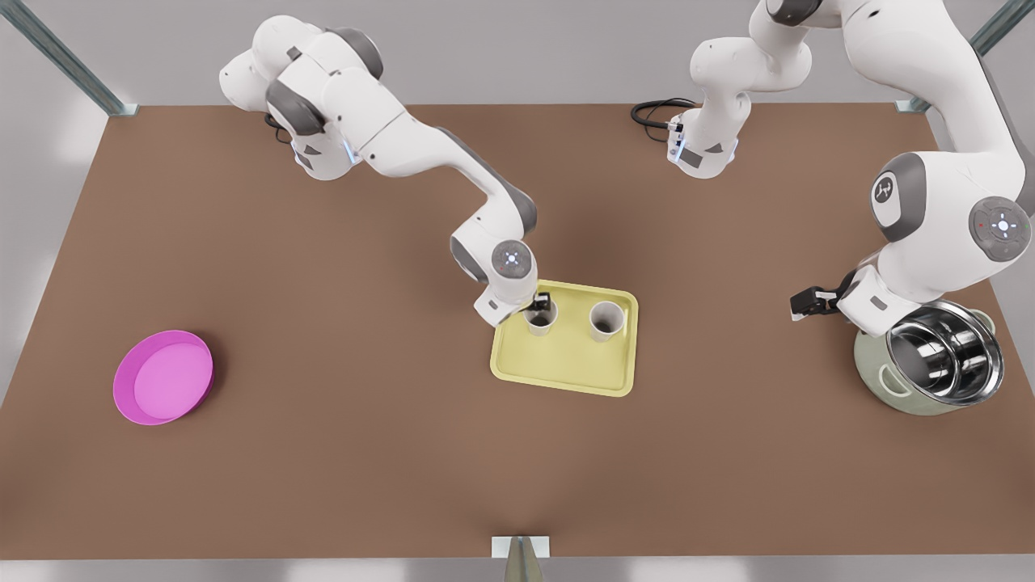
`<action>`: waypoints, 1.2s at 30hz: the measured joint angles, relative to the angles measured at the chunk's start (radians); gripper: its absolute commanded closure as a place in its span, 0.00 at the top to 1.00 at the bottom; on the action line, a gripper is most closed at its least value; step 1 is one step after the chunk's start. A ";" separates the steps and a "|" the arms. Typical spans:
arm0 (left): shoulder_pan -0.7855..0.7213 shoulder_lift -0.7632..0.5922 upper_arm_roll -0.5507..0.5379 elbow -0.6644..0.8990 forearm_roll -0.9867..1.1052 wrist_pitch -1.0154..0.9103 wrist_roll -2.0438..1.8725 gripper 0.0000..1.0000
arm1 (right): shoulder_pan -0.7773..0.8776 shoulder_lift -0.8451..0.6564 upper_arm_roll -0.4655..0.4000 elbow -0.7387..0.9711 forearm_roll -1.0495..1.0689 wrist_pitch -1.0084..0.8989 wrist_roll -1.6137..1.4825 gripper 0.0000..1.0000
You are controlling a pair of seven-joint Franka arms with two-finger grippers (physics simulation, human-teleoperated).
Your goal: Use the left arm to pick up the white IKEA cup from the tray and place it on the middle-left position; use the right arm to pick up the white IKEA cup from the tray and place it on the middle-right position
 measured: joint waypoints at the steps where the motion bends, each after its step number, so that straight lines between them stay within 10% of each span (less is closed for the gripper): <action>1: 0.000 0.000 0.000 0.000 0.000 0.000 0.000 1.00 | 0.000 0.006 0.000 0.001 0.000 0.005 0.005 0.60; 3: -0.001 0.000 -0.001 -0.001 0.000 0.000 0.000 1.00 | 0.000 0.011 0.000 0.002 0.002 0.014 0.013 0.28; 11: -0.001 0.000 -0.001 -0.001 0.001 0.000 0.001 1.00 | -0.011 0.012 -0.003 0.012 0.012 0.036 0.026 0.07; 20: -0.388 0.214 -0.017 0.011 -0.010 0.100 -0.123 1.00 | -0.555 -0.182 0.059 0.006 0.049 -0.077 -0.078 0.09; 29: -0.412 0.352 -0.014 -0.112 -0.004 0.333 -0.274 1.00 | -0.890 -0.105 0.047 -0.021 -0.107 -0.163 -0.496 0.12; 32: -0.414 0.255 -0.014 -0.260 -0.002 0.414 -0.309 1.00 | -0.892 -0.101 0.047 -0.054 -0.127 -0.150 -0.602 0.37; 33: -0.415 0.220 -0.014 -0.293 -0.001 0.435 -0.320 1.00 | -0.892 -0.100 0.047 -0.061 -0.134 -0.149 -0.631 1.00; 36: -0.432 0.191 -0.015 -0.363 -0.001 0.490 -0.350 1.00 | -0.893 -0.099 0.047 -0.068 -0.174 -0.151 -0.696 1.00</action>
